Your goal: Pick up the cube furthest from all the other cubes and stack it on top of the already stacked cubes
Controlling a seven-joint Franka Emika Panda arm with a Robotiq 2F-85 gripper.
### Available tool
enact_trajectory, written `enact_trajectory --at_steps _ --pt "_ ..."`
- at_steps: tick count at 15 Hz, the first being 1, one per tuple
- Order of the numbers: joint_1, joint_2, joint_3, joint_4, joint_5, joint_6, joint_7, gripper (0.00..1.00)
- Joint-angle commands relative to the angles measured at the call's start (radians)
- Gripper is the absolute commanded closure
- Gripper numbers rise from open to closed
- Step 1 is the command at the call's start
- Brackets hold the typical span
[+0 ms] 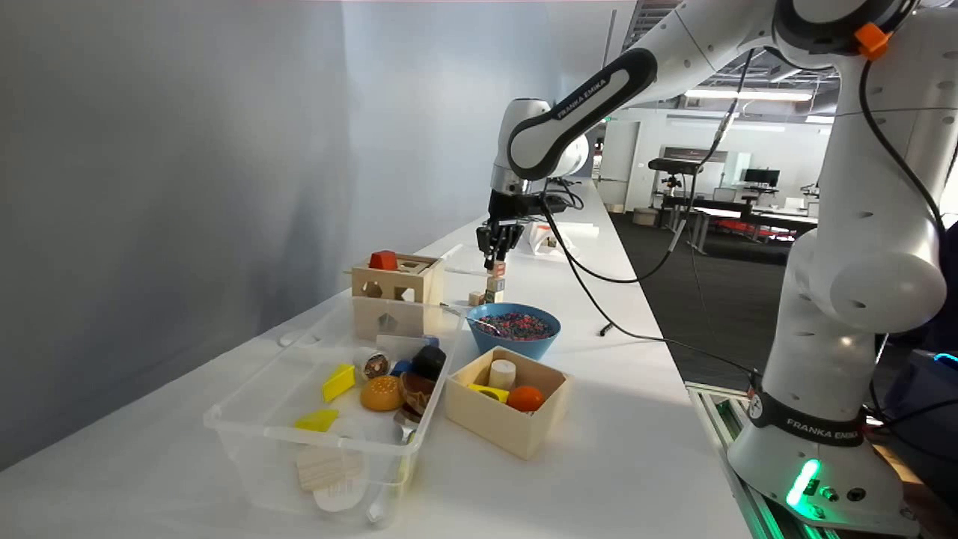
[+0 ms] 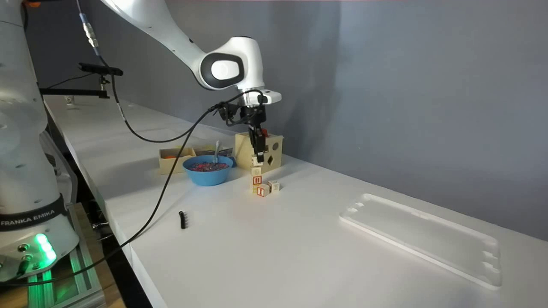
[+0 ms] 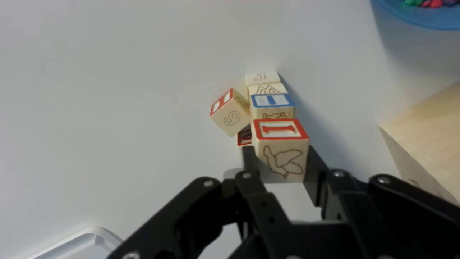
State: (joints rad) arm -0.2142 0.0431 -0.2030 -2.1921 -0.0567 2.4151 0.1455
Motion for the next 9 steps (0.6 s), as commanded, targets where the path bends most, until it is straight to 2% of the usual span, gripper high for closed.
enact_trajectory --at_steps 1,9 --pt "0.005 0.011 -0.007 0.020 -0.038 -0.001 0.042 0.91" --pt "0.005 -0.005 -0.010 0.005 -0.041 -0.002 0.045 0.91"
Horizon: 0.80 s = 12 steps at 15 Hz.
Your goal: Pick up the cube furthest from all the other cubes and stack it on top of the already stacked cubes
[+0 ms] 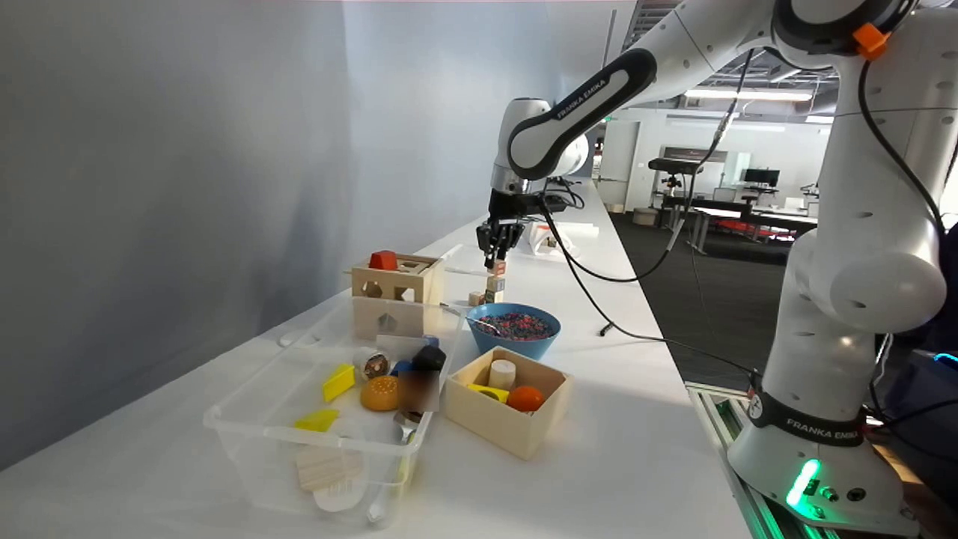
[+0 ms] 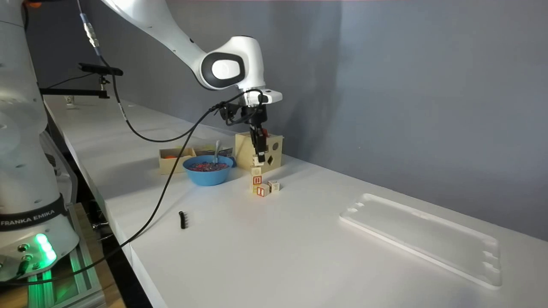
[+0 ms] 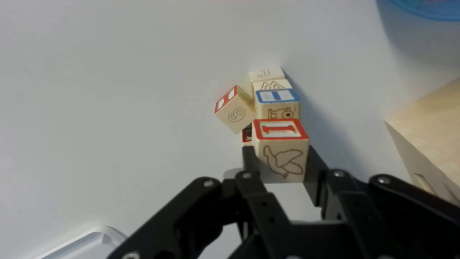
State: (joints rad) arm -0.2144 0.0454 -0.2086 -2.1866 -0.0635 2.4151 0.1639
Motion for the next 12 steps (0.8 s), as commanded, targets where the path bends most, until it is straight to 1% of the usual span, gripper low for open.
enact_trajectory --at_steps 1,12 --pt "0.005 -0.009 -0.004 -0.002 -0.033 -0.002 0.024 0.91" --pt "0.008 -0.029 -0.003 -0.025 -0.043 0.001 0.018 0.91"
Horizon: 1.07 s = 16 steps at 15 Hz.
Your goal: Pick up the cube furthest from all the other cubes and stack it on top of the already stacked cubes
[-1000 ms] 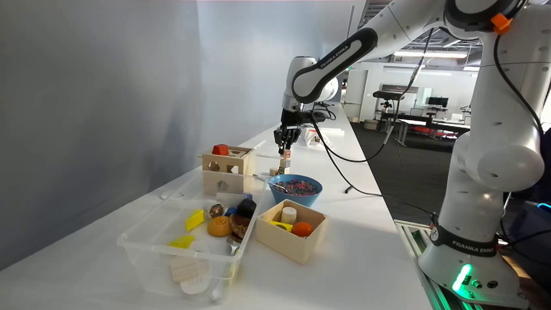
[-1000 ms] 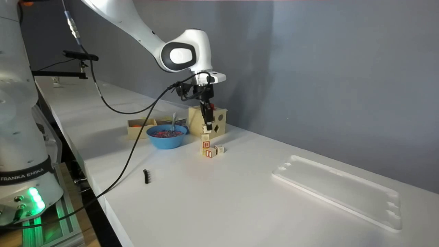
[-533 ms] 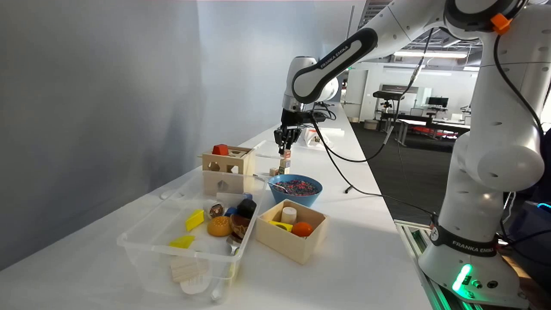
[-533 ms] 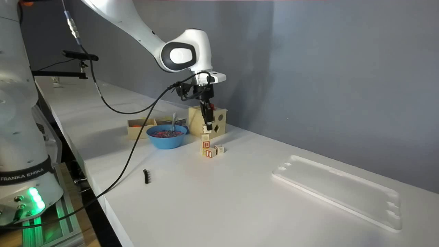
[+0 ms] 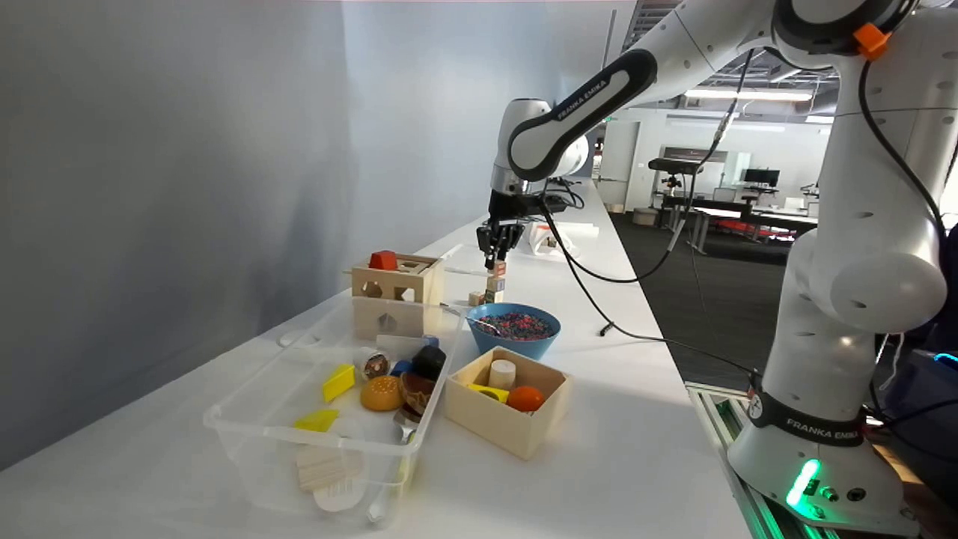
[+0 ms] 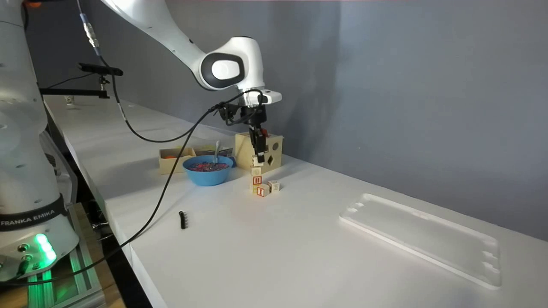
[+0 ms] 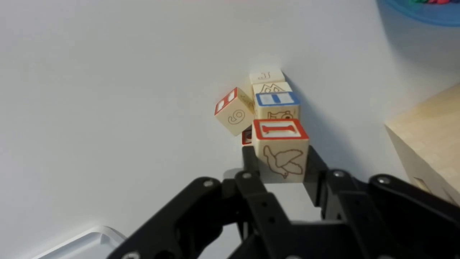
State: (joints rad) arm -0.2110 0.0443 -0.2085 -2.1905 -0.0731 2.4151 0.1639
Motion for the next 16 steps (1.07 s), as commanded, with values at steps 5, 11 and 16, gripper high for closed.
enact_trajectory --at_steps 5,11,16 --pt "0.004 -0.044 -0.003 -0.040 -0.049 0.001 0.018 0.91" --pt "0.007 -0.049 0.000 -0.047 -0.049 0.002 0.020 0.91" --pt "0.012 -0.052 0.004 -0.063 -0.050 0.004 0.019 0.91"
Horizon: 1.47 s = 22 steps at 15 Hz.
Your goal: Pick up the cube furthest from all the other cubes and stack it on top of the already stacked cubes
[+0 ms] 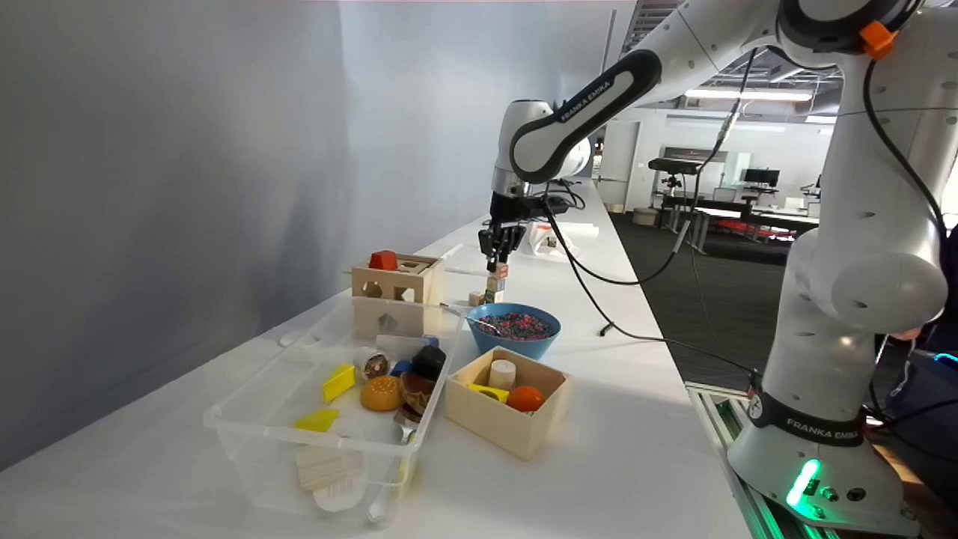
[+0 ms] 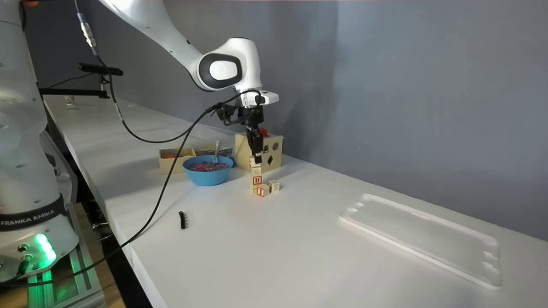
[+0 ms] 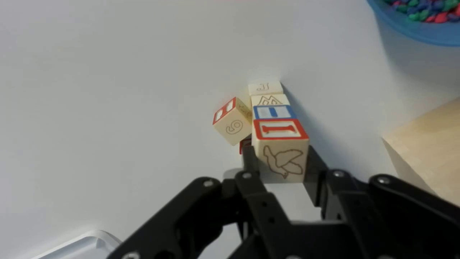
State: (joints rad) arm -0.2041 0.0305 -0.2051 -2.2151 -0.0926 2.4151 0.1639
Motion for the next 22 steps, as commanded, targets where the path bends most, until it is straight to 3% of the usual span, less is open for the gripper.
enact_trajectory --at_steps 1,22 --pt "0.005 -0.039 0.000 -0.040 -0.030 0.004 0.019 0.91" --pt "0.004 -0.011 0.000 -0.004 -0.036 0.010 0.064 0.91"
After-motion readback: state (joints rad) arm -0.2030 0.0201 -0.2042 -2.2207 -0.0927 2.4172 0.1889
